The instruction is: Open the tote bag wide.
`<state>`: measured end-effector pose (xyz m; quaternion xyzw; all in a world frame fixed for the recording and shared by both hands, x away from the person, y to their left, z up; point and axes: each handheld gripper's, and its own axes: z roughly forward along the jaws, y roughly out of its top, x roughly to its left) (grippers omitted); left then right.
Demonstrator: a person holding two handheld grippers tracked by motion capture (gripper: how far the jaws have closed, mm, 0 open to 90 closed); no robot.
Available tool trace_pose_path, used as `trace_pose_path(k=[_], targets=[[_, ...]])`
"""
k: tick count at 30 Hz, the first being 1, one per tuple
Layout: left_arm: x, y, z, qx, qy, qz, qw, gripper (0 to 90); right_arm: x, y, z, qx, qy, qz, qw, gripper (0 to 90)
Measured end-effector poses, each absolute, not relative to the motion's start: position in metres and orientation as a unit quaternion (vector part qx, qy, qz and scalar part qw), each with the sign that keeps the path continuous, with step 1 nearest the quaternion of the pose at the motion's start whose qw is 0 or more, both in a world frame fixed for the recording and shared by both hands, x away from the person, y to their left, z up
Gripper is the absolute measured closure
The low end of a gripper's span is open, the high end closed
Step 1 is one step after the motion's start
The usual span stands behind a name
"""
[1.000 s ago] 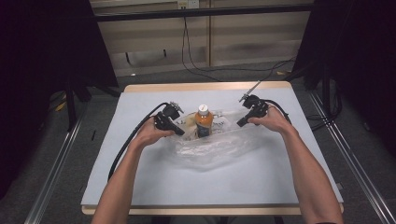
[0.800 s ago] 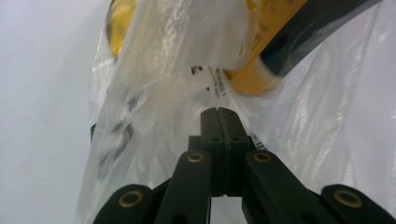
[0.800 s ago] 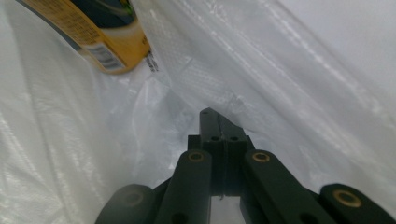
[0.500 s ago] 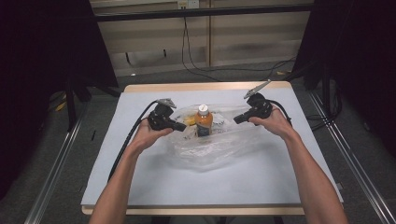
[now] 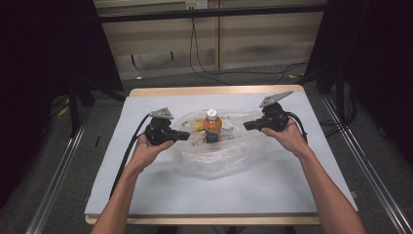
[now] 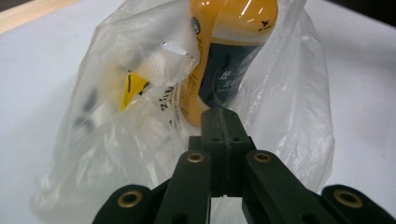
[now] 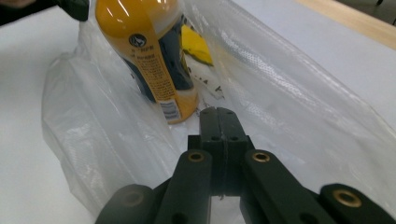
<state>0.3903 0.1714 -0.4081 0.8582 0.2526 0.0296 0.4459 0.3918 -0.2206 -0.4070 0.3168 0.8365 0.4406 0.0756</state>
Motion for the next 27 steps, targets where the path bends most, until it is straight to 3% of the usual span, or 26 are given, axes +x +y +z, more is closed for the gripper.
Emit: trace_pose_path(k=[12, 27], targets=[[0.353, 0.220, -0.426, 0.812, 0.316, 0.059, 0.488, 90.0, 0.343, -0.250, -0.410, 0.365, 0.797, 0.462, 0.133, 90.0], [0.307, 0.241, -0.436, 0.805, 0.337, 0.072, 0.483, 90.0, 0.276, -0.285, -0.423, 0.410, 0.768, 0.469, 0.147, 90.0]])
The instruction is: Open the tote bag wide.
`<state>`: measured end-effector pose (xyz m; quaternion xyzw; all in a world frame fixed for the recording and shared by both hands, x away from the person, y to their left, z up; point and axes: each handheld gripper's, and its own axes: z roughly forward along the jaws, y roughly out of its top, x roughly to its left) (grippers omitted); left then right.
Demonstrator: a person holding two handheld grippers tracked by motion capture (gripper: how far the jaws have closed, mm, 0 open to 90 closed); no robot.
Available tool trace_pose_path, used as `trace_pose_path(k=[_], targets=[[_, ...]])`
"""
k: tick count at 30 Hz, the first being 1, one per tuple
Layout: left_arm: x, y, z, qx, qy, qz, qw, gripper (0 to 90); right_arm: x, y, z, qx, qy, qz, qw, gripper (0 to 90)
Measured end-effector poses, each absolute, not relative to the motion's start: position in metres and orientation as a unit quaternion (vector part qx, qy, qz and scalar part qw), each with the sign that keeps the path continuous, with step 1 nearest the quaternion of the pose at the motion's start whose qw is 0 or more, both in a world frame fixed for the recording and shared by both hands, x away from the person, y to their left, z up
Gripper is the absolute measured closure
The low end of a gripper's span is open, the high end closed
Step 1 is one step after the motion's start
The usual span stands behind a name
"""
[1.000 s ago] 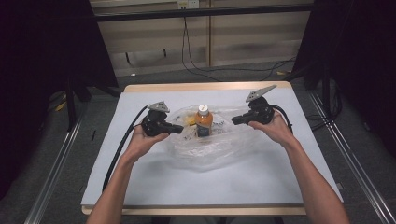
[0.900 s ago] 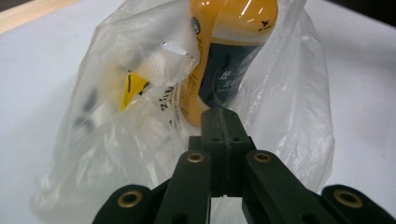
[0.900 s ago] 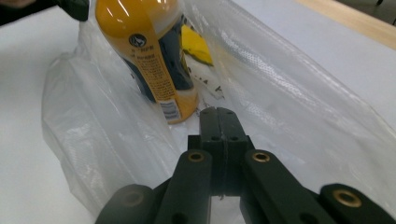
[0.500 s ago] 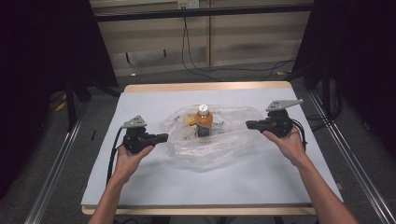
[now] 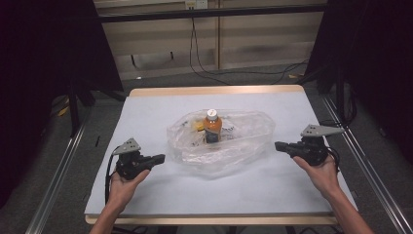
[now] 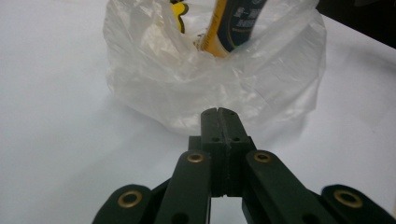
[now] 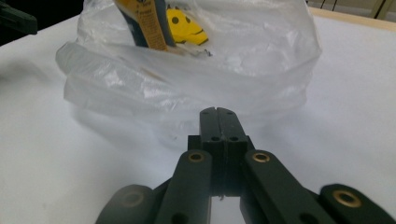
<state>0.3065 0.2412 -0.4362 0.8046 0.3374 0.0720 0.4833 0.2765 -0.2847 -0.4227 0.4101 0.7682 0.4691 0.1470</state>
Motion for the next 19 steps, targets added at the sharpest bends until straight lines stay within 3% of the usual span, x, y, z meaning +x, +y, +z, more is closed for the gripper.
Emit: trace_pose_path(k=[12, 19], targets=[[0.260, 0.245, -0.447, 0.789, 0.341, 0.055, 0.508, 90.0, 0.218, -0.307, -0.445, 0.449, 0.748, 0.463, 0.154, 90.0], [0.255, 0.250, -0.454, 0.784, 0.351, 0.059, 0.509, 87.9, 0.212, -0.314, -0.451, 0.452, 0.743, 0.467, 0.160, 90.0]])
